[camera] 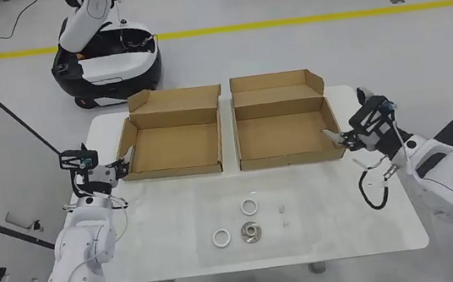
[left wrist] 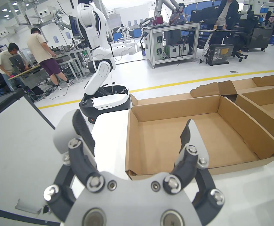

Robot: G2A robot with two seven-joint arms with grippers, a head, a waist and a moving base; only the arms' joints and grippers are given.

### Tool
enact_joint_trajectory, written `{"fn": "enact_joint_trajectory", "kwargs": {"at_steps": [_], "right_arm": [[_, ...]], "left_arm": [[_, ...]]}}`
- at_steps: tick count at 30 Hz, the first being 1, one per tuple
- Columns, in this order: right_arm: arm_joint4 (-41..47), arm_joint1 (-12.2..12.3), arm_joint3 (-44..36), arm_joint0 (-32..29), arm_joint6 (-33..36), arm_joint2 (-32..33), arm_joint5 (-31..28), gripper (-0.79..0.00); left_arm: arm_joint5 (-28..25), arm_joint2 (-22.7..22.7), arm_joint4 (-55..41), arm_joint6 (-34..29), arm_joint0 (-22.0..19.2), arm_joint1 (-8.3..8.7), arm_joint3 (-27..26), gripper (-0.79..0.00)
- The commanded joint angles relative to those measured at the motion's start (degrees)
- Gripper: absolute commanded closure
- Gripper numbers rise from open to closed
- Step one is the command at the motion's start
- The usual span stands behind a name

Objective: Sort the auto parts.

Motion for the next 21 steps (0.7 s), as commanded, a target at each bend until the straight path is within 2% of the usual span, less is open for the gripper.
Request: {"fn": "enact_joint_trajectory", "kwargs": {"at_steps": [1,8,13,17,21], "right_arm": [[1.7,0.3,-1.3,0.9,3.7,0.0,-3.0,-0.785],[6.0,1.6,-4.9,4.7,15.7,-1.7,-11.4,-0.785],[11.2,2.6,-7.0,7.5,25.5,-4.6,-14.2,-0.785],[11.9,4.2,-8.6,8.6,28.0,-8.0,-12.1,-0.785],[11.4,7.7,-10.0,9.4,29.4,-12.7,-10.7,-0.785]], "left_arm": [[0.0,0.0,0.0,0.0,0.0,0.00,0.0,-0.785],[0.0,0.0,0.0,0.0,0.0,0.00,0.0,-0.785],[0.0,0.0,0.0,0.0,0.0,0.00,0.0,-0.785],[0.0,0.0,0.0,0.0,0.0,0.00,0.0,-0.785],[0.0,0.0,0.0,0.0,0.0,0.00,0.0,-0.785]]}}
